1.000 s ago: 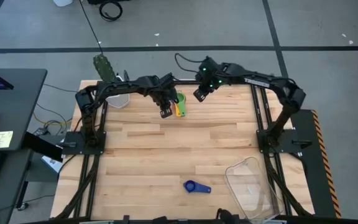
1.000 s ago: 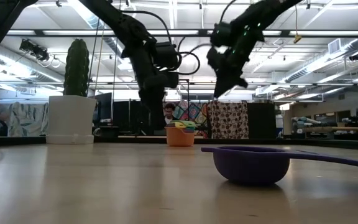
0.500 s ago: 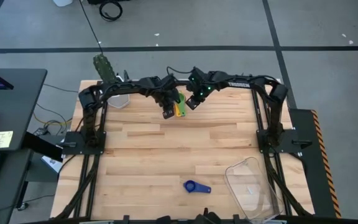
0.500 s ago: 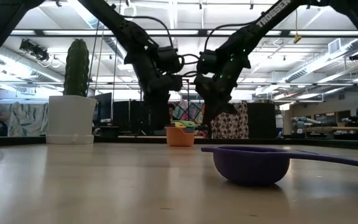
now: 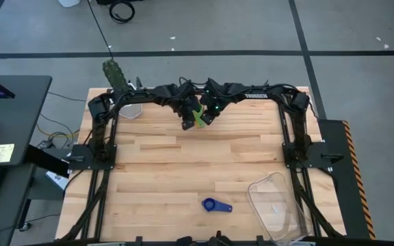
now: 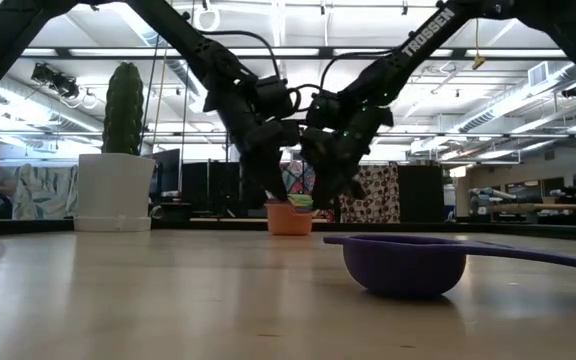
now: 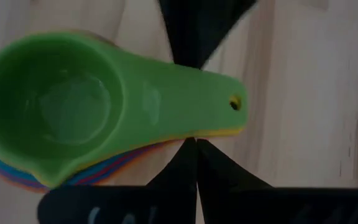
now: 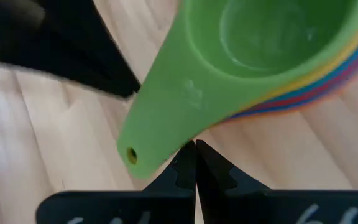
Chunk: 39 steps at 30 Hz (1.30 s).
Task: Nest measuring cups in basket
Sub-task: Stack the green measuring cup on top of the yellow measuring cup, then stack the violet measuring cup on top of the green measuring cup
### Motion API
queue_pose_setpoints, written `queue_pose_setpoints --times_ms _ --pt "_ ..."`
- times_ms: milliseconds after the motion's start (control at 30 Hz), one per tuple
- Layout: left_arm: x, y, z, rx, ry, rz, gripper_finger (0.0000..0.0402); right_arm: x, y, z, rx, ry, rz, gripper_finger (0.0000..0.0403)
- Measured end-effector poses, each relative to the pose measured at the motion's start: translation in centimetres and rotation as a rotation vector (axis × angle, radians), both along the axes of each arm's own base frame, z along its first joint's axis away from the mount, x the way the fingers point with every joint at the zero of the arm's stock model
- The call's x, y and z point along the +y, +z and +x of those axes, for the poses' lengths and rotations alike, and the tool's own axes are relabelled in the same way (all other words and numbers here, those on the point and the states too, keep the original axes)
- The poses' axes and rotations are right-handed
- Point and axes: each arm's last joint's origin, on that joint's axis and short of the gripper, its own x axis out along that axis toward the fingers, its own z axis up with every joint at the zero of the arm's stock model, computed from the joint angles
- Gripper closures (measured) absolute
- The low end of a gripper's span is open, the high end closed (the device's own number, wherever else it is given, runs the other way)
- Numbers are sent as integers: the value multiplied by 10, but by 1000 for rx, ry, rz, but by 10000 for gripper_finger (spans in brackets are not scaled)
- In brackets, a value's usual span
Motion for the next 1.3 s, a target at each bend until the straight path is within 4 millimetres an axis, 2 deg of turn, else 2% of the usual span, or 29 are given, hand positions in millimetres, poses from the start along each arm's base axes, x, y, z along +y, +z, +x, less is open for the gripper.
queue_pose_setpoints --times_ms 333,500,667,900,1000,1300 --pt "1 0 0 -3 -15 13 400 -1 -2 0 -1 8 0 398" --pt "-1 10 -6 43 7 57 398 -1 9 -3 -15 17 -51 398" --pt "-2 23 -11 82 0 74 397 2 34 -11 -37 49 -141 398" --pt "-8 31 -21 136 -14 55 396 12 73 -29 -65 125 -260 398" --pt "-13 37 -25 146 -50 51 396 19 90 -37 -78 162 -323 398" --pt "-33 72 -40 70 -201 9 395 50 138 -58 -130 245 -482 398"
